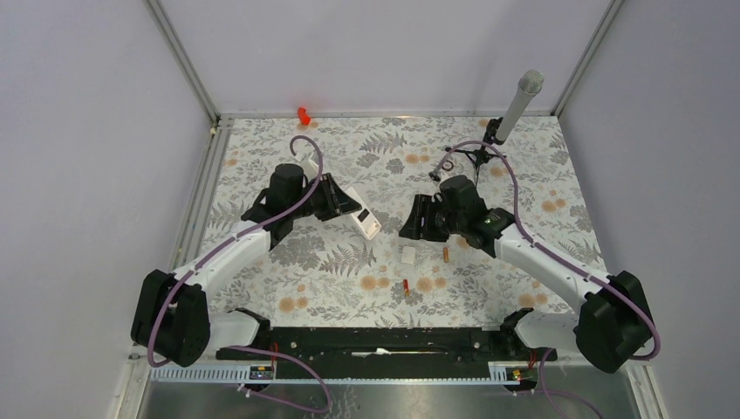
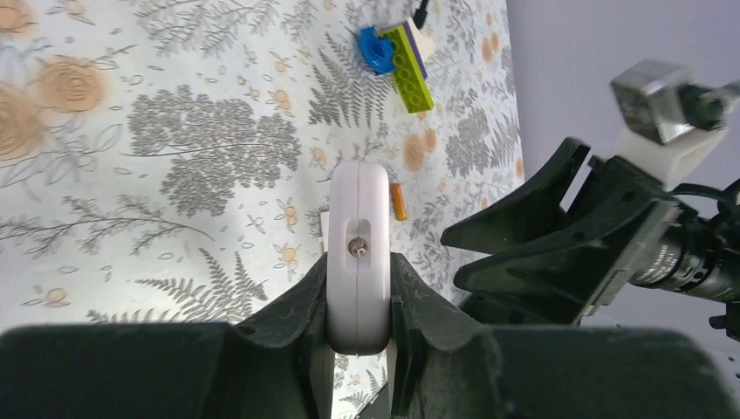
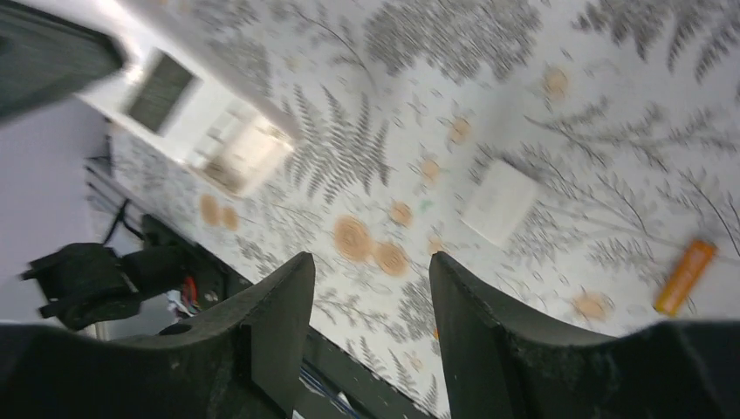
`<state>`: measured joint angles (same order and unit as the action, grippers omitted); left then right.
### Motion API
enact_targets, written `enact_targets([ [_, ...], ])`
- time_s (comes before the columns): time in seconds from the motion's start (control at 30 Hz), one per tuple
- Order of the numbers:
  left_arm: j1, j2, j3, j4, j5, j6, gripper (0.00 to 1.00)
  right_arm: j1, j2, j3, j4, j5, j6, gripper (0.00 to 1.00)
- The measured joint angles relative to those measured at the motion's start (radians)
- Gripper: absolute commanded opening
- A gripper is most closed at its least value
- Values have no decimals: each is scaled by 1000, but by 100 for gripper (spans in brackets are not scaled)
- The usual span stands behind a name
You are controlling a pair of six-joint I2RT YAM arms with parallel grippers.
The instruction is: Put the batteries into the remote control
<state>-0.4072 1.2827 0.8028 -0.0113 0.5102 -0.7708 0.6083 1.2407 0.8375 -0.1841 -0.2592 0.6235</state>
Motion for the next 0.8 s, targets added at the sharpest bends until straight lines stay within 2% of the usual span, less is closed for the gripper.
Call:
enact_targets([
  [0.13,2,-73,-51,6,-80,4,0,8,34,0,-150,49,-44,56],
  [0.3,2,-143,-103,46,-134,3,0,68,80,-12,-224,85,-61,56],
  [0.53,2,-204,-137,87,-170,0,0,202,197,-18,-250,131,-69,48],
  [0.8,2,-208,-137,65,-170,-1,0,252,330,19,-252,204,-96,43],
])
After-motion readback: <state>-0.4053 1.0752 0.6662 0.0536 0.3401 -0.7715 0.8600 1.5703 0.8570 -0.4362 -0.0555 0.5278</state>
